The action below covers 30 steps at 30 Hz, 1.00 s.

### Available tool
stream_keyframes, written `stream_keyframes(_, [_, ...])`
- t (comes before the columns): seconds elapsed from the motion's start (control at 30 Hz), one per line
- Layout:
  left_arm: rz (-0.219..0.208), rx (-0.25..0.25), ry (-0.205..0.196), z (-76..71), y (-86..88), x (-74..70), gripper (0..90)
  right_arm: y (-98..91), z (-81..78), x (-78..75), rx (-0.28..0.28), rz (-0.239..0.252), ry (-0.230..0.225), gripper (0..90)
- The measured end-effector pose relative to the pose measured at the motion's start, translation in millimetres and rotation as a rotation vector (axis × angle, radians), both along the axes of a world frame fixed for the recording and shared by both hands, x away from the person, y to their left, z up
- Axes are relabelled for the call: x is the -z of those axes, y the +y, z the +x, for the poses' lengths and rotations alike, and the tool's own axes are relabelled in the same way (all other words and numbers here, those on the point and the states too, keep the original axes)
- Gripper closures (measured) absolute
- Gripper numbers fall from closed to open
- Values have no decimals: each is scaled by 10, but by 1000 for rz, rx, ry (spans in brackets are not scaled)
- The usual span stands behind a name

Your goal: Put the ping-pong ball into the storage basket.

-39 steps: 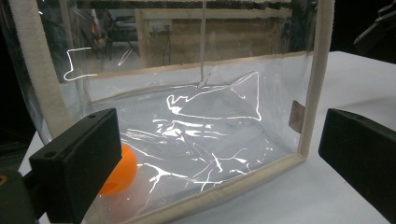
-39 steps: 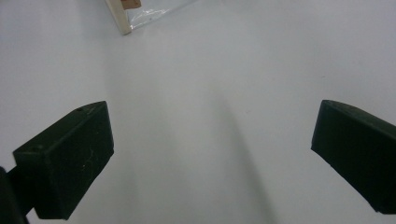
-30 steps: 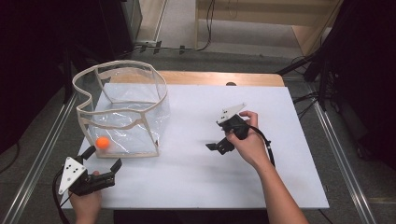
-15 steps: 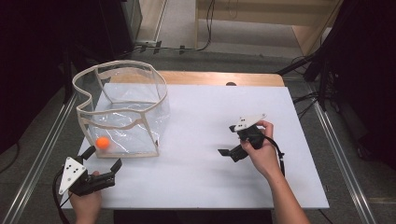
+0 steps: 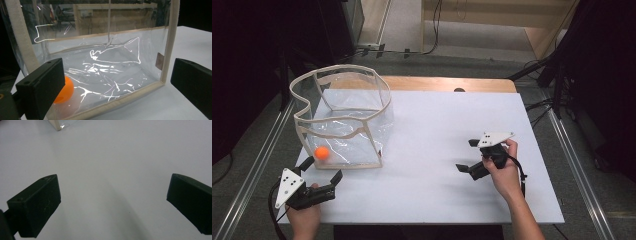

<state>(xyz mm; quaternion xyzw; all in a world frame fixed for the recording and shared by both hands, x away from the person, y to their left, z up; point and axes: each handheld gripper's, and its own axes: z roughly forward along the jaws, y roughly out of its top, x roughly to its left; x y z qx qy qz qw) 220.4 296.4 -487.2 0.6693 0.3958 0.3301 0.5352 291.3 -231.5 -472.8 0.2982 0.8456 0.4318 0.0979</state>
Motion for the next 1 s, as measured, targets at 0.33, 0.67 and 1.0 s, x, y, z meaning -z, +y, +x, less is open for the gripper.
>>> stream_keyframes(0.33, [5, -2, -1, -5, 0, -1, 1, -222, -152, 93, 56, 51, -20, 0])
stream_keyframes(0.67, [8, -3, -2, -4, -5, 1, 1, -428, -313, 176, 137, 99, -32, 0])
stream_keyframes(1.0, [8, -3, -2, -3, -6, 1, 1, -640, -457, 210, 182, 127, -49, 0])
